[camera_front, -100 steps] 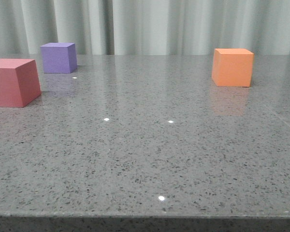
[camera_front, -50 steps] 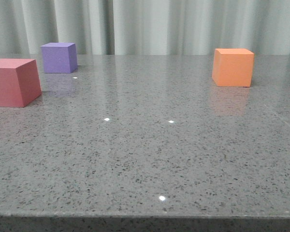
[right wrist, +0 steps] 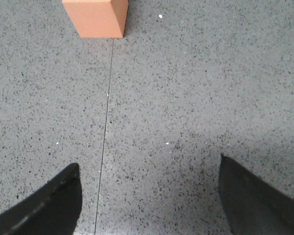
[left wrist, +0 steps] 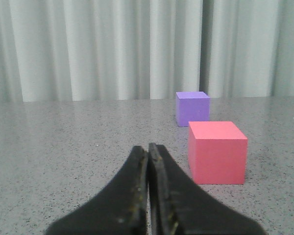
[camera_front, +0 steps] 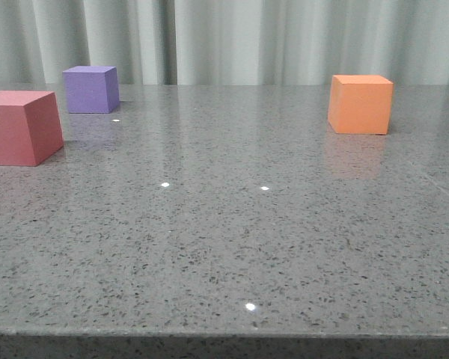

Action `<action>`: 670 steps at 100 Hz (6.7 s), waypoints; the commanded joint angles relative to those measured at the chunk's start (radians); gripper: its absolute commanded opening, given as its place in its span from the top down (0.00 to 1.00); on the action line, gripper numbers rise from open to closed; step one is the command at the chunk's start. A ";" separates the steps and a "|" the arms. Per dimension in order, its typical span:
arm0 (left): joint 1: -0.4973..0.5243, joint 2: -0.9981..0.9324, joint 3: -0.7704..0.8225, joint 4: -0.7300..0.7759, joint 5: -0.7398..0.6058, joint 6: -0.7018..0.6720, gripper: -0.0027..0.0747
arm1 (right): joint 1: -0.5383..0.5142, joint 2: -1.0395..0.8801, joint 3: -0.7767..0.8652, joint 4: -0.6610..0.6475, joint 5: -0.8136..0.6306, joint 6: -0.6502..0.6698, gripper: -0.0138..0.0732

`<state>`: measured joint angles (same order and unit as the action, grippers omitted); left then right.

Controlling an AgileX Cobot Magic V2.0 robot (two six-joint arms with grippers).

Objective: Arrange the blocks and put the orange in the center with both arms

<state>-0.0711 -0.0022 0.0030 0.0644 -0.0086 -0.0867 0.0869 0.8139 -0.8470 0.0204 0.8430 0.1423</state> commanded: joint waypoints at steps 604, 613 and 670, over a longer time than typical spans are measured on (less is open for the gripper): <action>-0.001 -0.038 0.042 0.000 -0.081 -0.003 0.99 | 0.024 -0.488 0.375 -0.246 -0.315 0.090 0.12; -0.001 -0.038 0.042 0.000 -0.081 -0.003 0.99 | 0.024 -0.488 0.381 -0.246 -0.339 0.090 0.12; -0.001 -0.038 0.042 0.000 -0.085 -0.003 0.99 | 0.024 -0.488 0.381 -0.246 -0.378 0.090 0.97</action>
<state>-0.0711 -0.0022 0.0030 0.0644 -0.0086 -0.0867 0.1192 0.3206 -0.4405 -0.2025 0.5457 0.2387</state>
